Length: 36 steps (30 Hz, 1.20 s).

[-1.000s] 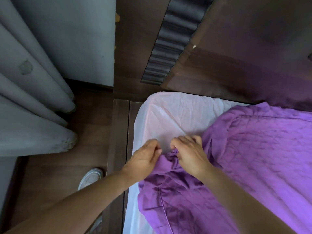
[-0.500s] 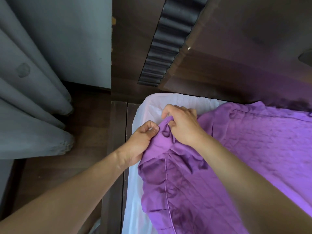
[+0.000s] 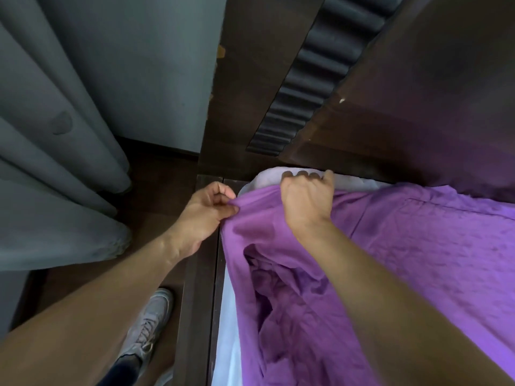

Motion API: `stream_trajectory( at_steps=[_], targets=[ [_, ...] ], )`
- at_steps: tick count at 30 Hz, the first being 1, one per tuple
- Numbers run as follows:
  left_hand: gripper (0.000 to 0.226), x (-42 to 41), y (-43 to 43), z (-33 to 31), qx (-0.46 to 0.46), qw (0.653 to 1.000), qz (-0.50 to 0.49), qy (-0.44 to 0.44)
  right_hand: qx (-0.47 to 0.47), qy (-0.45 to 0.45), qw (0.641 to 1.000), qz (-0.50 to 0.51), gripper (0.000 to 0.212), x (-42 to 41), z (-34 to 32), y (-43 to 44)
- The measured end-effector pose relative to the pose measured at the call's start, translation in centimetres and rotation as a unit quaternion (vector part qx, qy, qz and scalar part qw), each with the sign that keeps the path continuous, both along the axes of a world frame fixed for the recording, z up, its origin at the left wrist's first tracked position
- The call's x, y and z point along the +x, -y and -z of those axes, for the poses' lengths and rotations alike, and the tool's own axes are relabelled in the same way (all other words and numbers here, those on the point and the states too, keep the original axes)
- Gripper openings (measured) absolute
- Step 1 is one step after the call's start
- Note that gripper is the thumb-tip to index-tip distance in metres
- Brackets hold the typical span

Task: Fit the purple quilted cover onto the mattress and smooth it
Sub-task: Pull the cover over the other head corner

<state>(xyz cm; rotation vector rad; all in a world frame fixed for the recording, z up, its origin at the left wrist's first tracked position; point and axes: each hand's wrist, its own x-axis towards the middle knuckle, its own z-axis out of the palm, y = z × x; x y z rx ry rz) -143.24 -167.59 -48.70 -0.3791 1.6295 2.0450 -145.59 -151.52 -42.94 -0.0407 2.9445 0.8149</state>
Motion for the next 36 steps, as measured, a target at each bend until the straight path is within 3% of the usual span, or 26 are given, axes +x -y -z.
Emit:
stream_trajectory(
  at_steps=[4, 7, 20, 23, 25, 28, 30, 32, 36],
  targets=[
    [0.013, -1.1, -0.2, 1.8, -0.083, 0.995, -0.061, -0.007, -0.130, 0.019, 0.991, 0.023, 0.031, -3.3, 1.7, 2.1],
    [0.009, -1.2, -0.2, 3.3, -0.110, 0.990, -0.093, -0.009, -0.146, 0.029, 0.988, 0.042, 0.033, -4.8, 3.7, 3.5],
    [0.023, -1.9, 0.6, 10.8, -0.077, 0.991, -0.107, 0.024, -0.037, 0.204, 0.978, -0.019, 0.035, -5.9, 11.4, 6.0],
    [0.031, -1.9, 0.7, 12.9, -0.081, 0.994, -0.067, 0.009, 0.004, 0.252, 0.968, -0.015, 0.039, -6.2, 13.0, 6.5],
    [0.035, -1.8, 0.6, 14.4, -0.131, 0.991, -0.021, -0.015, 0.041, 0.290, 0.956, -0.019, 0.046, -6.3, 14.1, 7.0],
    [0.036, -1.6, 0.3, 15.7, -0.293, 0.949, 0.075, -0.088, 0.087, 0.334, 0.938, -0.016, 0.054, -6.7, 15.7, 7.4],
    [0.056, -1.5, 0.0, 15.9, -0.374, 0.908, 0.149, -0.115, 0.094, 0.351, 0.931, -0.007, 0.053, -7.1, 17.0, 7.5],
    [0.062, -1.4, -0.2, 16.2, -0.414, 0.882, 0.193, -0.117, 0.092, 0.372, 0.924, -0.001, 0.053, -7.2, 18.2, 7.6],
    [0.052, -1.8, -0.4, 17.5, -0.423, 0.876, 0.213, -0.087, 0.067, 0.389, 0.919, 0.004, 0.061, -7.3, 20.0, 7.9]
  ],
)
